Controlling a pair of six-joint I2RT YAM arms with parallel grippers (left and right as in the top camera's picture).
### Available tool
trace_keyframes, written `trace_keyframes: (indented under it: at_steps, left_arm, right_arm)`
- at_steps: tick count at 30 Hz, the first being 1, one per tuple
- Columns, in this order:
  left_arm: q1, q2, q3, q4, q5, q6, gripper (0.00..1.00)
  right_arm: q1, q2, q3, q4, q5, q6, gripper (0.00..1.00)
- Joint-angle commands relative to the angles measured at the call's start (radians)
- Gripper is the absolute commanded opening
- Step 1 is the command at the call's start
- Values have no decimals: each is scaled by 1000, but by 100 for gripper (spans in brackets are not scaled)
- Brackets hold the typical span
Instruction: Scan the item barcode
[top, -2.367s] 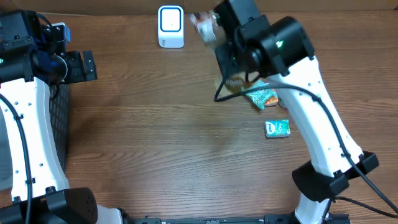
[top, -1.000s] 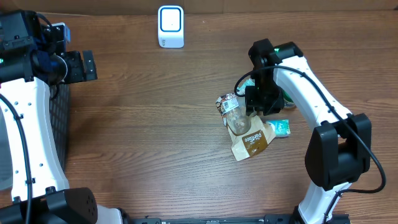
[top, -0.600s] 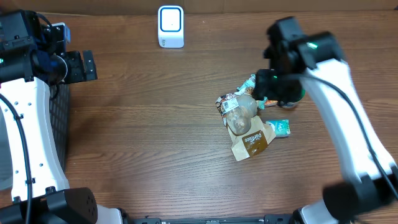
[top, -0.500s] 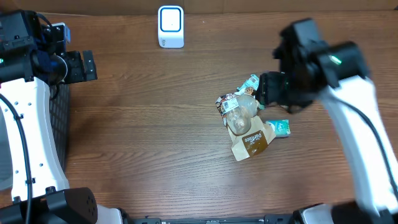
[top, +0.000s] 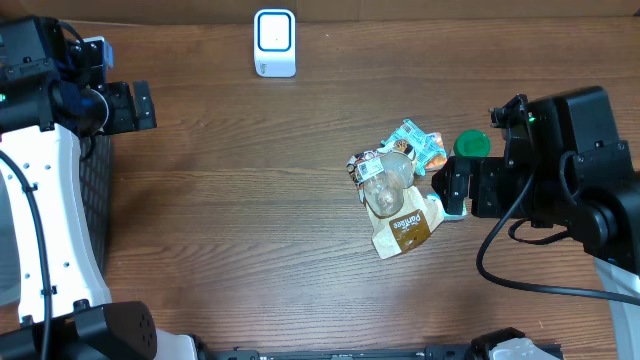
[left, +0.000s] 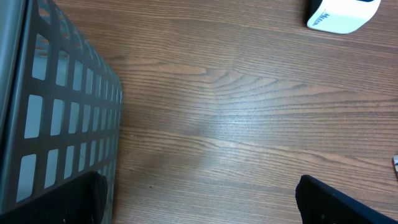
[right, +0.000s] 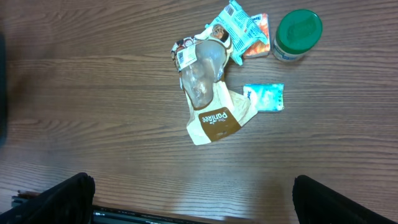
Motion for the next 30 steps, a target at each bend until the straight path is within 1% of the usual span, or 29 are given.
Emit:
trace_keyframes:
  at_steps: [1,11,15,18,21,24,28,30]
  left_arm:
    - [4,1,13,0,0,26,99]
    - [4,1,13,0,0,26,100]
    - [4,1,13,0,0,26,100]
    - [4,1,13,0,0,26,100]
    - [4,1,13,0,0,26,100]
    - [4,1,13,0,0,26,100]
    - [4,1,13,0,0,26,99]
    - [4,1,13,0,0,26,100]
  right_arm:
    - [-3,-10,19,3,9,-3,100]
    - [-3,-10,19,10,56,-5,100]
    - [-3,-10,17,61,55,-58,100]
    - [-3,-29,7,148,54,-129,100]
    - [-3,-59,-32,224,51,-154,100]
    - [-4,-111,-112,336,52,-156,100]
    - [-4,-219,-279,537,51,-190,100]
    - [-26,-306,-426,694,43,-203,100]
